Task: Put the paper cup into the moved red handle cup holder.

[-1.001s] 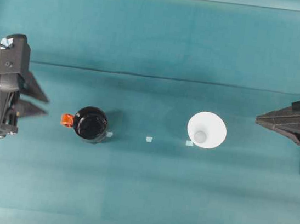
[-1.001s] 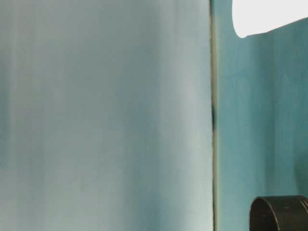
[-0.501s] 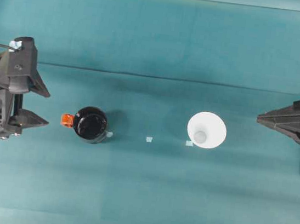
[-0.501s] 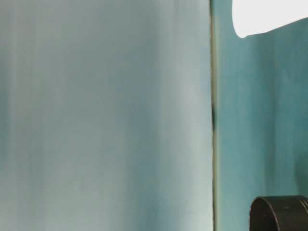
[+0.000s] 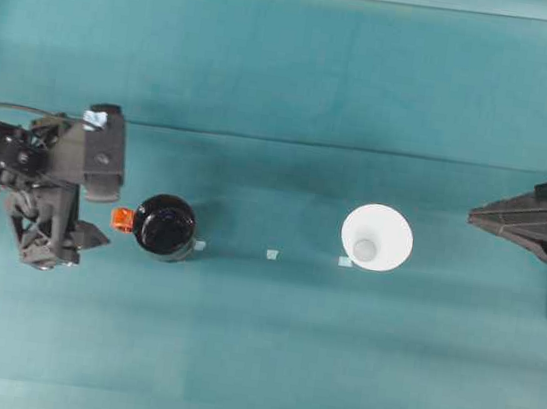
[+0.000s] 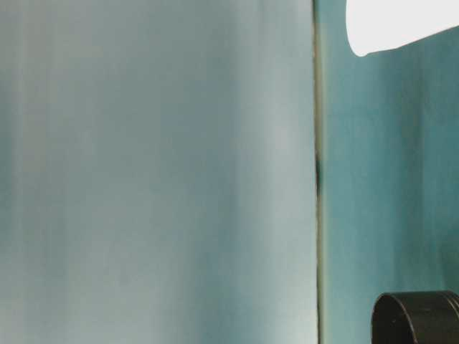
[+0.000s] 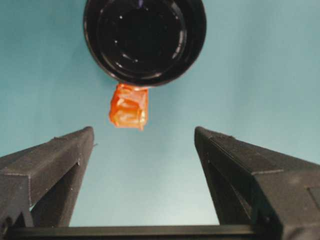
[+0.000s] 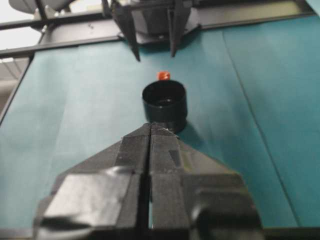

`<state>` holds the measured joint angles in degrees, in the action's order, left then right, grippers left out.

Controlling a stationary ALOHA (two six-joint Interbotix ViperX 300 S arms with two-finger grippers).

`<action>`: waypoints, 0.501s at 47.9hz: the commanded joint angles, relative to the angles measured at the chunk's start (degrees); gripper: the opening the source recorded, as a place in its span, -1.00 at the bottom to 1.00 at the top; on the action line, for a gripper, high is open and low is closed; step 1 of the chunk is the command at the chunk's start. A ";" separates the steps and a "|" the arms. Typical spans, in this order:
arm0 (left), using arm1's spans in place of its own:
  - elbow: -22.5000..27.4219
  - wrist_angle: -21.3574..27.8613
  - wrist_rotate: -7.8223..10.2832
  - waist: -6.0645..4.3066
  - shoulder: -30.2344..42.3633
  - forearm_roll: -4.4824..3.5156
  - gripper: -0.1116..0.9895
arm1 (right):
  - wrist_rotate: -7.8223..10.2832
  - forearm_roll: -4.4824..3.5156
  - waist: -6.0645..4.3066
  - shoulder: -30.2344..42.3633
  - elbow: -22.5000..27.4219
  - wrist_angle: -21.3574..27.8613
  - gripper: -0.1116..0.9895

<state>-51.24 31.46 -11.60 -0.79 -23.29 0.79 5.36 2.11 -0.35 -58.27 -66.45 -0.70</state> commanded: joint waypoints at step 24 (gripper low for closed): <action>1.32 -4.92 3.87 0.18 9.05 0.26 0.85 | 0.62 0.18 -0.09 0.35 1.32 1.05 -0.99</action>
<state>-50.80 27.16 -7.91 -0.70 -14.50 0.97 5.45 2.11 -0.35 -58.27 -66.45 0.62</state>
